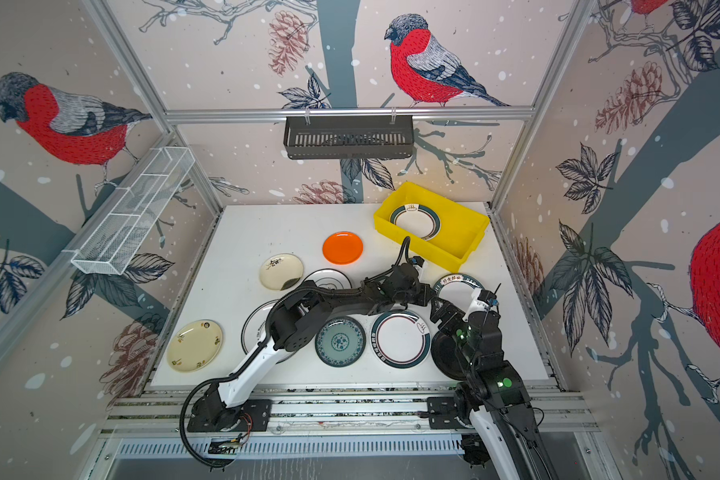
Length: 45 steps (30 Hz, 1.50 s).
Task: Place the plates into the plastic bin on the countertop
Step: Pick up the plate from the middle-right of the table.
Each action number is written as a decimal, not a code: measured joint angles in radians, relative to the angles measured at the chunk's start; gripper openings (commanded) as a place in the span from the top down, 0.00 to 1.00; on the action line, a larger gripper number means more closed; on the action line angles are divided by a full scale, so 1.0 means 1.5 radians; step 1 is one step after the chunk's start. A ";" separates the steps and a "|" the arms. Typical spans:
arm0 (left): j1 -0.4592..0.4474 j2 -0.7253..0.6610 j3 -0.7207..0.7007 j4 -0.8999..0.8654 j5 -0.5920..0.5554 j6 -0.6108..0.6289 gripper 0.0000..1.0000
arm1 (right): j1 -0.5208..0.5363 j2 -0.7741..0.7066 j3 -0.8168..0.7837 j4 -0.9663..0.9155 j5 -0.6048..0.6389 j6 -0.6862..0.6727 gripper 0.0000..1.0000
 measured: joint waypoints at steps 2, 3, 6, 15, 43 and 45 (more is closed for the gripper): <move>0.002 -0.002 -0.002 0.006 0.001 0.000 1.00 | 0.000 0.000 -0.001 0.000 0.000 0.000 0.11; 0.004 -0.004 -0.003 0.007 0.001 0.000 1.00 | 0.000 0.000 -0.001 -0.001 0.000 0.000 0.11; 0.008 -0.009 -0.010 0.010 0.001 0.000 1.00 | 0.000 0.000 -0.001 -0.001 0.000 0.001 0.11; 0.022 -0.073 -0.079 0.027 -0.003 0.001 1.00 | -0.003 0.003 0.002 -0.002 0.000 0.002 0.12; 0.067 -0.390 -0.305 0.041 -0.070 0.037 1.00 | -0.003 0.127 0.094 0.025 -0.088 -0.038 0.13; 0.075 -0.415 -0.320 0.041 -0.071 0.037 1.00 | -0.003 0.149 0.106 0.026 -0.102 -0.041 0.13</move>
